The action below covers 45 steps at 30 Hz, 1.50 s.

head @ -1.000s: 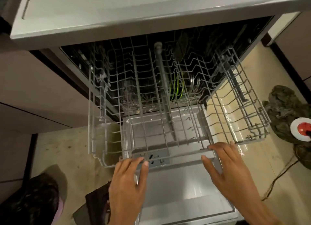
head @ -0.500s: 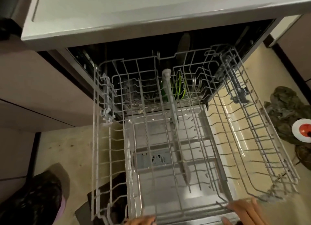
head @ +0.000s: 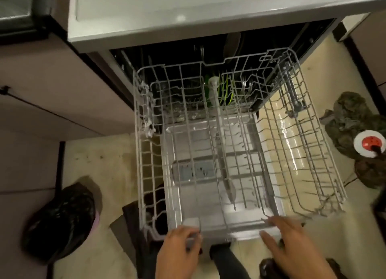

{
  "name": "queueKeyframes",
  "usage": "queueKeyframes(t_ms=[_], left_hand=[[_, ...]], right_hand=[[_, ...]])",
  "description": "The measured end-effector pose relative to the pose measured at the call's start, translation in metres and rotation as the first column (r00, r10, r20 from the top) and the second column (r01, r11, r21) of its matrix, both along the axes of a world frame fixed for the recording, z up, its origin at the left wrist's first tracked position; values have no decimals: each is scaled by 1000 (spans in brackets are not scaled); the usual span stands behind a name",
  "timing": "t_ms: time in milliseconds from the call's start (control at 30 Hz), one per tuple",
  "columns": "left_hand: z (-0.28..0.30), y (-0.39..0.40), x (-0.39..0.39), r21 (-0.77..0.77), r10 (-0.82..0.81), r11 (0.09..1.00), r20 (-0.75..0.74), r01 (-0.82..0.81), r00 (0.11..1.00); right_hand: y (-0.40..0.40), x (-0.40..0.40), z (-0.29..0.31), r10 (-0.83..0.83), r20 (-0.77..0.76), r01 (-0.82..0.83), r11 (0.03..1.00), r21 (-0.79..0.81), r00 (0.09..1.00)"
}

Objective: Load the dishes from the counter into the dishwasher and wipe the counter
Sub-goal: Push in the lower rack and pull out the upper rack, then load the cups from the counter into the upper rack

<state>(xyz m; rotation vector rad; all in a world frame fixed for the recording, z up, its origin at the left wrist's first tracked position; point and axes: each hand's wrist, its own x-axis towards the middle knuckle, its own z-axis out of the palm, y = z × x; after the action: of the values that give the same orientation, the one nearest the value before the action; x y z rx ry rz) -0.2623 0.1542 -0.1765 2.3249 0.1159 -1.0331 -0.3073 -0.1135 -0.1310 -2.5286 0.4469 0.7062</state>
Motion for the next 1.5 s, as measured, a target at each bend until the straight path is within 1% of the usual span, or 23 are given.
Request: queueKeyframes(t_ms=[33, 67, 100, 167, 233, 267, 367, 467, 500, 600, 700, 800, 933, 1033, 1133, 1267, 1333, 1400, 1467, 1500], left_hand=[[14, 3, 3, -43, 34, 999, 29, -33, 999], [31, 6, 10, -55, 39, 998, 63, -35, 997], [45, 8, 18, -76, 22, 997, 83, -16, 996], [87, 16, 39, -99, 19, 995, 138, -5, 990], [140, 22, 65, -142, 13, 990, 238, 22, 971], [165, 26, 76, -169, 49, 986, 286, 0, 957], [240, 52, 99, -242, 149, 970, 473, -34, 869], [309, 82, 105, -258, 210, 964, 616, -57, 759], [329, 94, 103, -272, 236, 960, 647, -70, 725], [367, 133, 93, -312, 288, 946, 695, -84, 659], [382, 178, 88, -369, 363, 921, 702, -123, 613], [389, 212, 94, -414, 415, 899, 693, -146, 589], [405, 245, 99, -407, 376, 909, 715, -87, 589], [413, 264, 99, -409, 373, 910, 739, -67, 562], [411, 274, 92, -421, 395, 904, 748, -81, 534], [404, 280, 74, -400, 398, 911, 782, -105, 479], [399, 281, 64, -404, 416, 905, 778, -133, 471], [393, 279, 56, -400, 419, 905, 776, -146, 472], [388, 276, 48, -374, 395, 916, 779, -146, 486], [386, 276, 44, -362, 382, 921, 777, -141, 501]], right_hand=[[8, 12, 20, 19, -16, -19, 1000, 16, 1000], [15, 24, 39, 6, 5, -7, 999, 52, 1000], [24, 38, 52, 46, 52, -50, 996, 73, 998], [48, 74, 104, 34, 101, -47, 991, 125, 994], [72, 102, 152, 87, 188, -115, 983, 144, 978], [84, 113, 175, 89, 222, -125, 980, 152, 971], [124, 134, 242, 119, 373, -184, 973, 143, 920], [163, 138, 298, 146, 506, -238, 964, 122, 850], [176, 137, 314, 159, 546, -257, 960, 108, 823], [213, 133, 349, 145, 586, -263, 957, 120, 797], [255, 129, 365, 104, 603, -247, 956, 159, 791], [290, 130, 374, 60, 630, -222, 958, 181, 775], [324, 127, 386, -6, 665, -177, 962, 207, 747], [342, 122, 398, -27, 671, -159, 964, 214, 741], [350, 119, 405, 18, 657, -196, 961, 198, 754], [350, 113, 408, 70, 642, -235, 956, 175, 764], [350, 107, 408, 62, 637, -236, 952, 192, 768], [351, 101, 405, 25, 661, -238, 943, 233, 750], [353, 97, 398, -36, 682, -221, 933, 285, 731], [354, 95, 394, -45, 671, -218, 928, 302, 741]])
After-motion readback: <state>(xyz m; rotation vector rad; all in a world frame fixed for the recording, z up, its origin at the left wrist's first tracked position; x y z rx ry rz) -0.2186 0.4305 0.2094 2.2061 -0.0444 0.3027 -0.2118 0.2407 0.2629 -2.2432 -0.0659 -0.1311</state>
